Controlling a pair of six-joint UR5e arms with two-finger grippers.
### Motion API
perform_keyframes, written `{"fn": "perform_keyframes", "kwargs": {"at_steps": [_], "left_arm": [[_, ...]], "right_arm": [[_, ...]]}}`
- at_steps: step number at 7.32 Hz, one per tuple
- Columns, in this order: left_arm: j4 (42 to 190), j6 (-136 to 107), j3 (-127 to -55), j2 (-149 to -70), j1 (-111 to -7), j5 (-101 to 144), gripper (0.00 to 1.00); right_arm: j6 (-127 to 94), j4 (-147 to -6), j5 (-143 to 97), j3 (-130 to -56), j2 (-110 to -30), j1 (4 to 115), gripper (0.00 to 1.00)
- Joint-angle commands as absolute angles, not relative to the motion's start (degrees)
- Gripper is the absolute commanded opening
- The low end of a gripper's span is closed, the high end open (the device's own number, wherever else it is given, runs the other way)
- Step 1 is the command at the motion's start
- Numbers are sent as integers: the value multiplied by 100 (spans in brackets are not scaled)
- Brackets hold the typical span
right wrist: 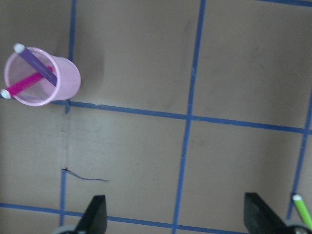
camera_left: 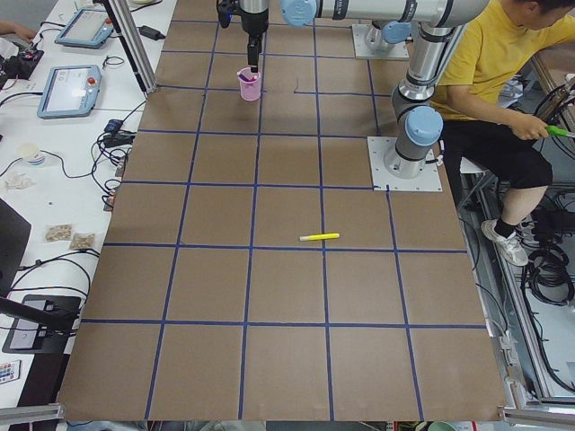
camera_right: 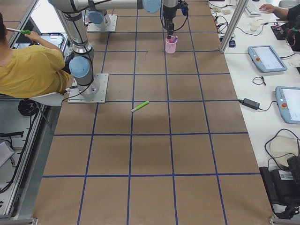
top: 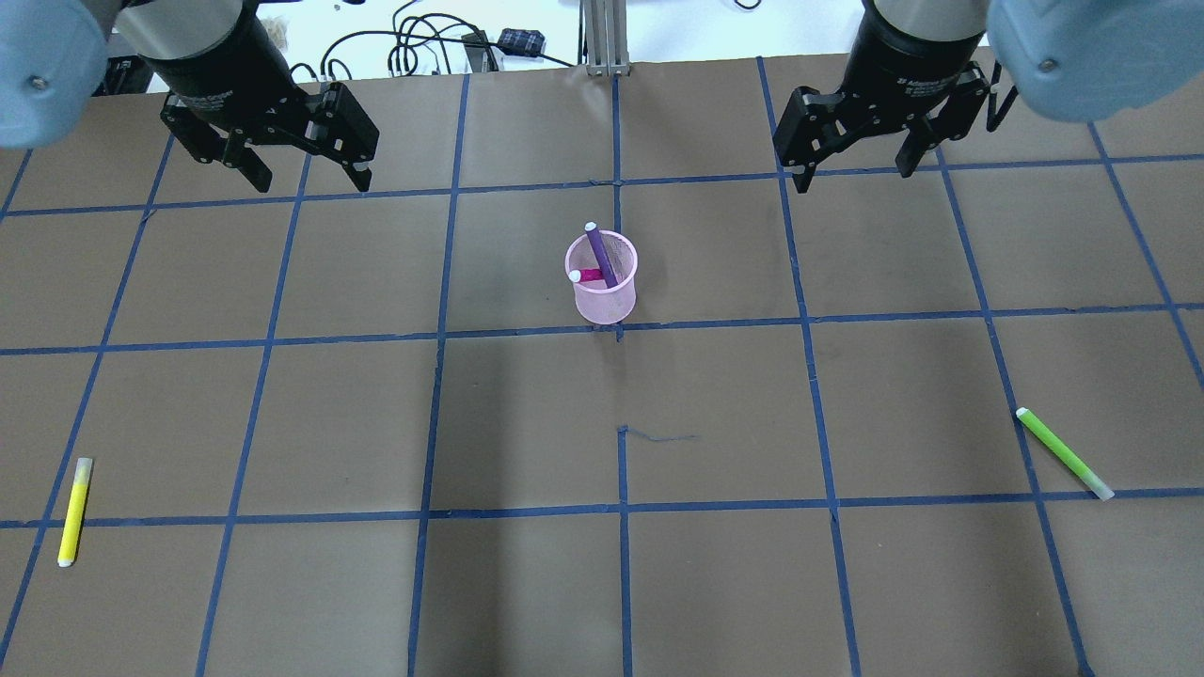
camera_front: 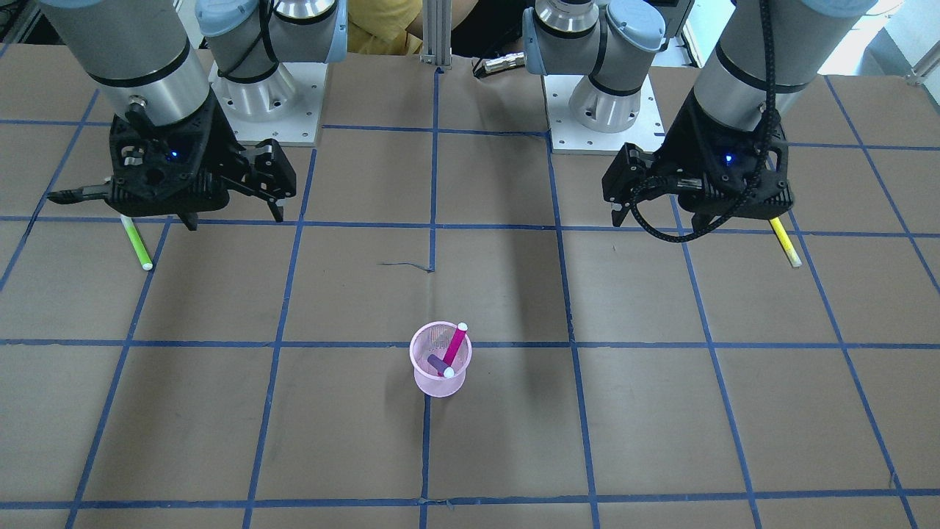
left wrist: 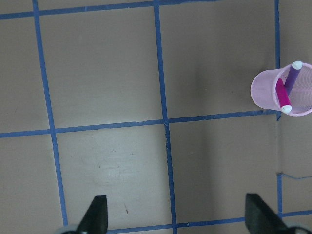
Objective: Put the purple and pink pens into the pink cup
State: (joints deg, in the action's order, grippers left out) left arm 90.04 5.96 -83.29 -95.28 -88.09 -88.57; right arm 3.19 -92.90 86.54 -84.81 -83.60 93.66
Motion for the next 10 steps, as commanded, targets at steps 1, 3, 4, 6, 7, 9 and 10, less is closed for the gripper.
{"fn": "perform_keyframes", "kwargs": {"at_steps": [1,3,4,6,7,9,10], "left_arm": [[9009,589,-8332,-9527,-8807,-8833,100],[9009,580,-8341,-9527,-8798,-8833,100],[9009,580,-8358,-9527,-8807,-8824,100],[9009,589,-8358,-9519,-8807,-8824,100],[9009,589,-8358,-9519,-8807,-8824,100],[9009,580,-8367,-9519,-8807,-8824,100],[9009,580,-8376,-9501,-8807,-8824,100]], "right_arm": [[-610,-10478,8024,-8578,-7887,9972,100],[-2267,-11081,8975,-8561,-7438,10832,100],[-3834,-11335,9035,-8561,-7192,11037,100],[-5026,-12066,9113,-8403,-6559,11520,100],[-5027,-12076,9184,-8359,-6365,11618,94],[-4957,-12111,9167,-8367,-6232,11628,81],[-4957,-12050,9158,-8393,-6136,11637,81]]}}
